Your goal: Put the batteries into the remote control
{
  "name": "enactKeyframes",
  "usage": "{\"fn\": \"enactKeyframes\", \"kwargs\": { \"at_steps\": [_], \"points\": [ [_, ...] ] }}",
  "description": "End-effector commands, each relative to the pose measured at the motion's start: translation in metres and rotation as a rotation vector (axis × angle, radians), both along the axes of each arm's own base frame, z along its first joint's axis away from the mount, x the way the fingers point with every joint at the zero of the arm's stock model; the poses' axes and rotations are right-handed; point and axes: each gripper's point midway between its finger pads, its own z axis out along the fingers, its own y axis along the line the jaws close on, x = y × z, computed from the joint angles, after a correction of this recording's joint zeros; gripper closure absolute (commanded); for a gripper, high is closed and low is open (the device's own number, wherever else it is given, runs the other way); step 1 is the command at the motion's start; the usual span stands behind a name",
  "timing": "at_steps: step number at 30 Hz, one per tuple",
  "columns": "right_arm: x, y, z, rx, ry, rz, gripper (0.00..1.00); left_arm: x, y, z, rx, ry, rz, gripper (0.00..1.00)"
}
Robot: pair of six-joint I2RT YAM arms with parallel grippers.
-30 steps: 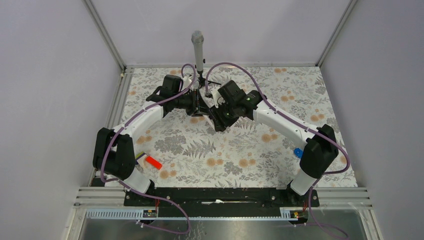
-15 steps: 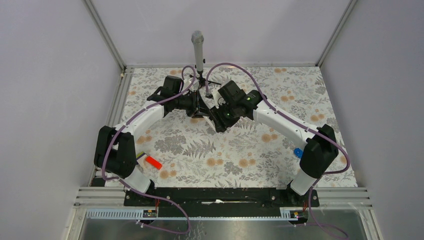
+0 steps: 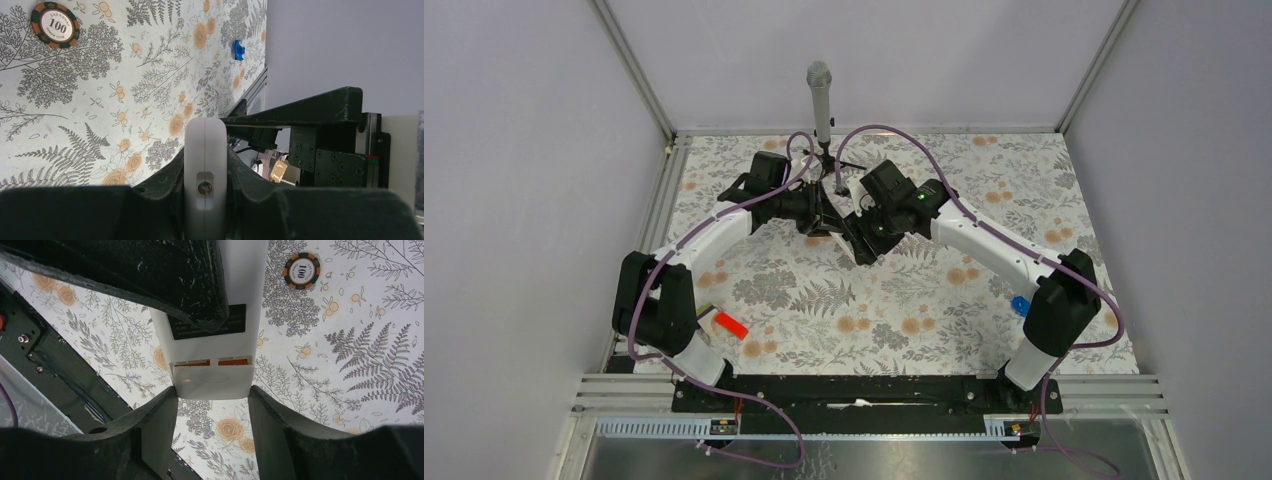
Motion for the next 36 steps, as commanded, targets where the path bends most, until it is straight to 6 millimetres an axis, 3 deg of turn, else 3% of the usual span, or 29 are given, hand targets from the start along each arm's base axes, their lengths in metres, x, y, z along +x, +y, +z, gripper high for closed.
{"fn": "enactKeyframes", "kwargs": {
  "at_steps": [1, 22, 27, 31, 36],
  "points": [
    [0.016, 0.007, 0.009, 0.02, -0.057, -0.001, 0.41, -0.021, -0.012, 0.038, -0.135, 0.045, -0.104, 1.0],
    [0.022, 0.01, 0.012, 0.041, -0.07, -0.037, 0.36, -0.015, -0.001, 0.021, -0.111, 0.063, -0.068, 1.0],
    [0.027, 0.004, 0.021, 0.069, -0.093, -0.129, 0.28, -0.003, 0.015, -0.002, -0.04, 0.048, 0.002, 1.0],
    [0.03, -0.011, 0.023, 0.107, -0.11, -0.248, 0.18, 0.006, 0.036, -0.02, 0.066, 0.015, 0.079, 1.0],
    [0.013, -0.032, -0.008, 0.075, -0.111, -0.226, 0.13, 0.017, 0.058, -0.021, 0.105, -0.054, 0.18, 1.0]
  ]
}}
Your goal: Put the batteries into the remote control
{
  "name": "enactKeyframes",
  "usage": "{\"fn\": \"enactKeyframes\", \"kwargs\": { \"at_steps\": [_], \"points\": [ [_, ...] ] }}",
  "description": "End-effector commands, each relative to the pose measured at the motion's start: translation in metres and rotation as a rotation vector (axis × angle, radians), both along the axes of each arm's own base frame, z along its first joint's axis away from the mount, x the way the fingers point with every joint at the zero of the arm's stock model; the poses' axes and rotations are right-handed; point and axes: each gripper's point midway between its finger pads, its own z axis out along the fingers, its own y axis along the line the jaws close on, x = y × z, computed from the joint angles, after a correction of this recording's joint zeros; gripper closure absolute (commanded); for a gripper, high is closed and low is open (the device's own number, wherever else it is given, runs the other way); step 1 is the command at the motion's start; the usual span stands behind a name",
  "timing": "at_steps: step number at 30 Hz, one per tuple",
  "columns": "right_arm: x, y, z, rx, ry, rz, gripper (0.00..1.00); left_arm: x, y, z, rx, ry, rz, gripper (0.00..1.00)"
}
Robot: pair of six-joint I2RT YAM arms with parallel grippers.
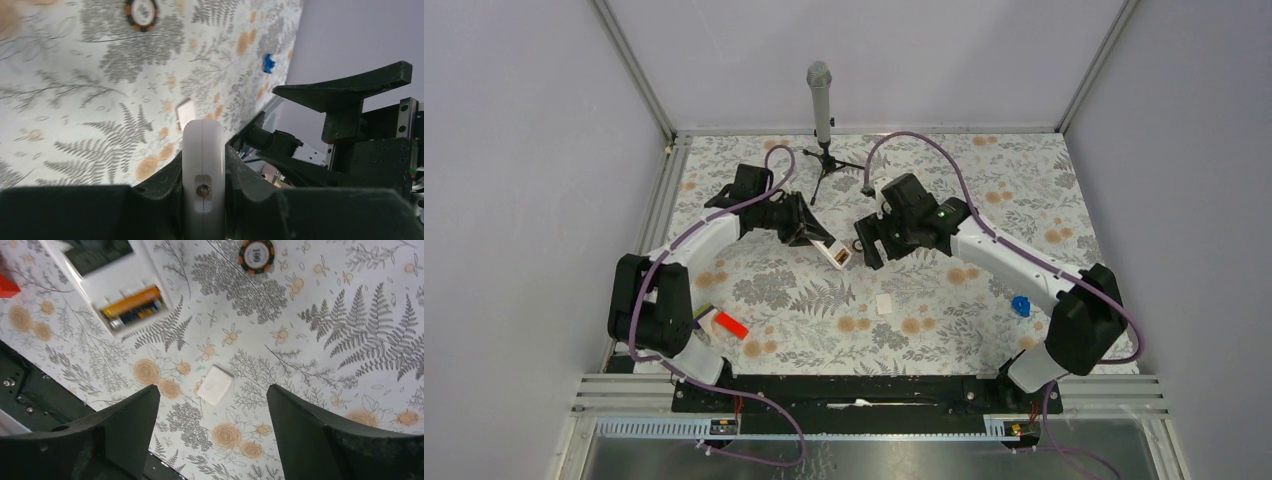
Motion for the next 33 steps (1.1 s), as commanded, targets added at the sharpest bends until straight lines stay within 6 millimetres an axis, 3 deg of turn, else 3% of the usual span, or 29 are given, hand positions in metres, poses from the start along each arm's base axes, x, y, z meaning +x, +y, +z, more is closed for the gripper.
{"fn": "enactKeyframes", "kwargs": {
  "at_steps": [1, 6, 8, 11, 17, 21, 24, 33],
  "points": [
    [0.001, -0.013, -0.003, 0.015, -0.082, -0.01, 0.13, 0.012, 0.024, 0.017, 0.043, -0.156, 0.093, 1.0],
    [0.011, -0.036, -0.032, -0.119, -0.146, -0.001, 0.14, 0.021, 0.053, 0.038, 0.011, -0.276, 0.219, 1.0],
    [0.004, -0.039, -0.05, -0.165, -0.12, 0.096, 0.17, 0.021, 0.063, 0.047, -0.003, -0.318, 0.259, 1.0],
    [-0.025, -0.036, -0.076, -0.171, -0.033, 0.322, 0.18, 0.019, 0.076, 0.057, -0.004, -0.368, 0.31, 1.0],
    [-0.03, -0.029, -0.084, -0.191, -0.079, 0.582, 0.17, 0.017, 0.093, 0.074, -0.012, -0.418, 0.377, 1.0],
    [-0.036, -0.031, -0.101, -0.262, -0.056, 0.686, 0.17, 0.017, 0.097, 0.083, -0.022, -0.435, 0.388, 1.0],
    [-0.043, -0.033, -0.115, -0.32, -0.034, 0.738, 0.17, 0.021, 0.107, 0.088, -0.022, -0.447, 0.418, 1.0],
    [-0.054, -0.026, -0.129, -0.341, -0.018, 0.793, 0.18, 0.027, 0.118, 0.087, -0.045, -0.428, 0.442, 1.0]
  ]
}}
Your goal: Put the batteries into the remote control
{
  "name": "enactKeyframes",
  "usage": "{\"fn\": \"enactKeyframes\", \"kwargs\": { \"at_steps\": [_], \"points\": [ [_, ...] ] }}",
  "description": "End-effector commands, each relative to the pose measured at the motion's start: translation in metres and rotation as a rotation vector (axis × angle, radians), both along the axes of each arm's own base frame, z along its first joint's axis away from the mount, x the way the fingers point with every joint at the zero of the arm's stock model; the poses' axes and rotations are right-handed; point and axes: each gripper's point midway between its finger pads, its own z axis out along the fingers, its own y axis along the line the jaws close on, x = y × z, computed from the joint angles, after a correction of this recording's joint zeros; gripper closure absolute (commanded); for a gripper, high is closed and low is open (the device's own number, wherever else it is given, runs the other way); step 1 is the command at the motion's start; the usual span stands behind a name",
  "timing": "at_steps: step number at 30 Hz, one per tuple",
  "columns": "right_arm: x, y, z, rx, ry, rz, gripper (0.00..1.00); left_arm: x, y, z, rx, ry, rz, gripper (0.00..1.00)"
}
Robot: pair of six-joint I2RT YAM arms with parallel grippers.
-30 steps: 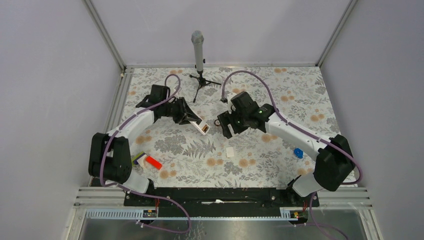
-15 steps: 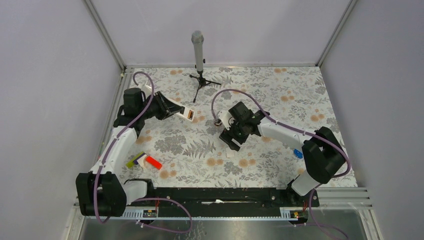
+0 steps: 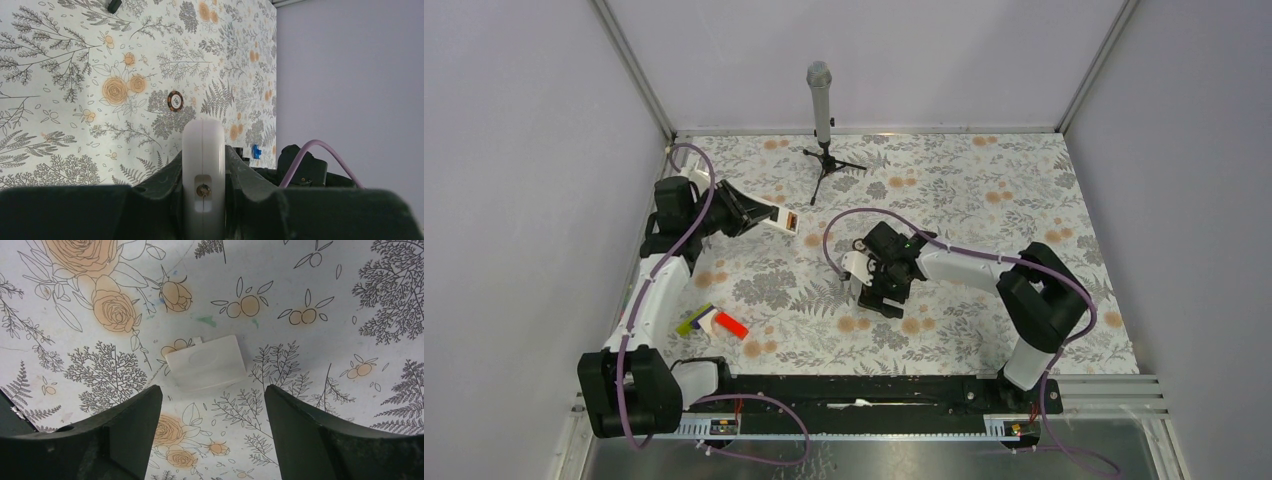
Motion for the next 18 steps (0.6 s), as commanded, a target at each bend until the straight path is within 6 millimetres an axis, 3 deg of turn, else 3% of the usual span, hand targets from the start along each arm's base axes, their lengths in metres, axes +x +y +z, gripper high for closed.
{"fn": "enactKeyframes", "kwargs": {
  "at_steps": [1, 10, 15, 18],
  "points": [
    [0.002, 0.005, -0.001, -0.008, -0.021, 0.05, 0.18, 0.007, 0.001, 0.025, -0.025, -0.101, -0.016, 1.0],
    [0.005, 0.004, -0.019, -0.05, -0.116, 0.077, 0.26, 0.008, 0.005, 0.023, -0.032, -0.097, -0.011, 1.0],
    [0.003, -0.001, -0.02, -0.082, -0.104, 0.083, 0.49, 0.008, 0.005, 0.021, -0.039, -0.094, -0.014, 1.0],
    [0.001, -0.005, -0.019, -0.097, -0.096, 0.084, 0.57, 0.007, 0.004, 0.019, -0.042, -0.093, -0.02, 1.0]
  ]
}}
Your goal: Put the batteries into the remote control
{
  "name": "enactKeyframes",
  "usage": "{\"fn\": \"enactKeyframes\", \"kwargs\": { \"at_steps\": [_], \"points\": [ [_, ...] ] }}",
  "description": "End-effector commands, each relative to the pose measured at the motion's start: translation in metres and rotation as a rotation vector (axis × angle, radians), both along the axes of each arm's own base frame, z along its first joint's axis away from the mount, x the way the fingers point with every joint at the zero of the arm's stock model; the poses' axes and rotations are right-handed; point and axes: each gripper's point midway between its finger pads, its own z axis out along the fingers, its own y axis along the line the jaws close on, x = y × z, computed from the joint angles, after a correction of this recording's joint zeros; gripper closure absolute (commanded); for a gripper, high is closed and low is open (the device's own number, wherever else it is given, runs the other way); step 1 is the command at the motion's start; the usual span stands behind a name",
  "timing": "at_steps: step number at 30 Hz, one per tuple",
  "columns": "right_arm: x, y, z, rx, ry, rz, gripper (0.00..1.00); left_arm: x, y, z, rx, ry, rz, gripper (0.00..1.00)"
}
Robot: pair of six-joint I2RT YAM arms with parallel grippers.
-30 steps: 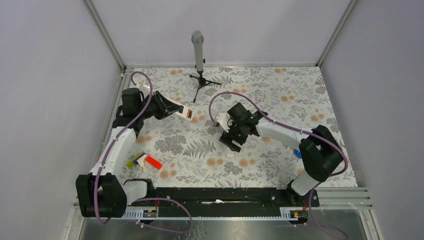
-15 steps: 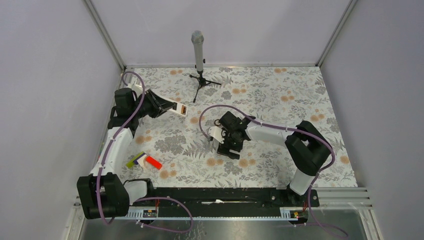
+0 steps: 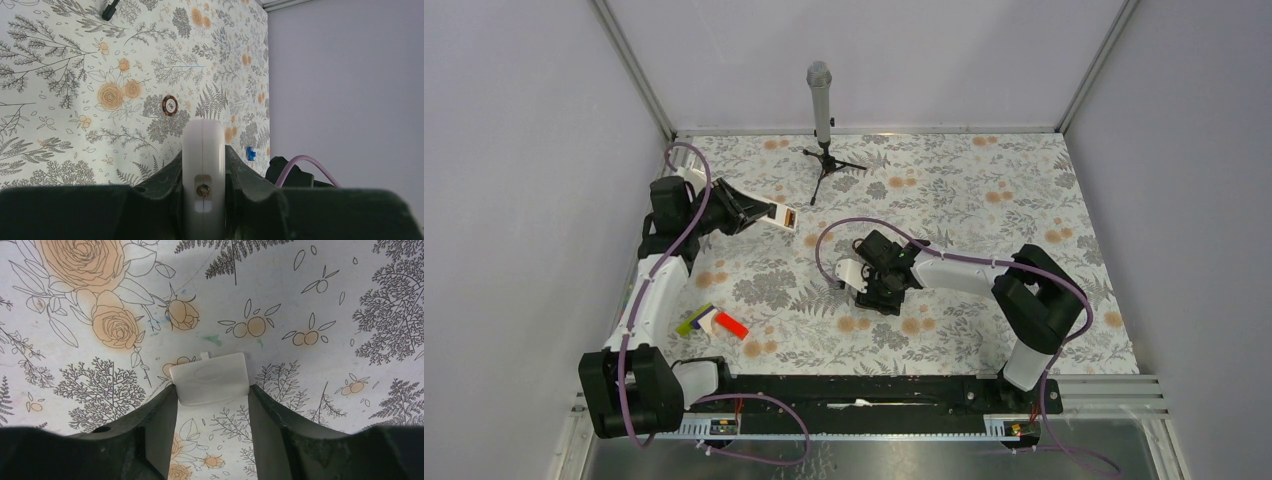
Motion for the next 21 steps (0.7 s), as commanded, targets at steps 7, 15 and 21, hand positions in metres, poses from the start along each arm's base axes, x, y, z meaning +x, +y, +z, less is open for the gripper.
{"fn": "enactKeyframes", "kwargs": {
  "at_steps": [7, 15, 21],
  "points": [
    [0.007, -0.003, 0.005, 0.004, -0.03, -0.054, 0.57, -0.002, -0.005, -0.002, -0.016, -0.042, -0.029, 1.0],
    [0.031, 0.0, 0.062, 0.214, -0.079, -0.185, 0.55, -0.014, -0.063, -0.022, -0.003, -0.043, -0.148, 1.0],
    [0.05, -0.01, 0.11, 0.327, -0.163, -0.285, 0.54, -0.009, -0.109, -0.024, -0.042, -0.078, -0.223, 1.0]
  ]
}}
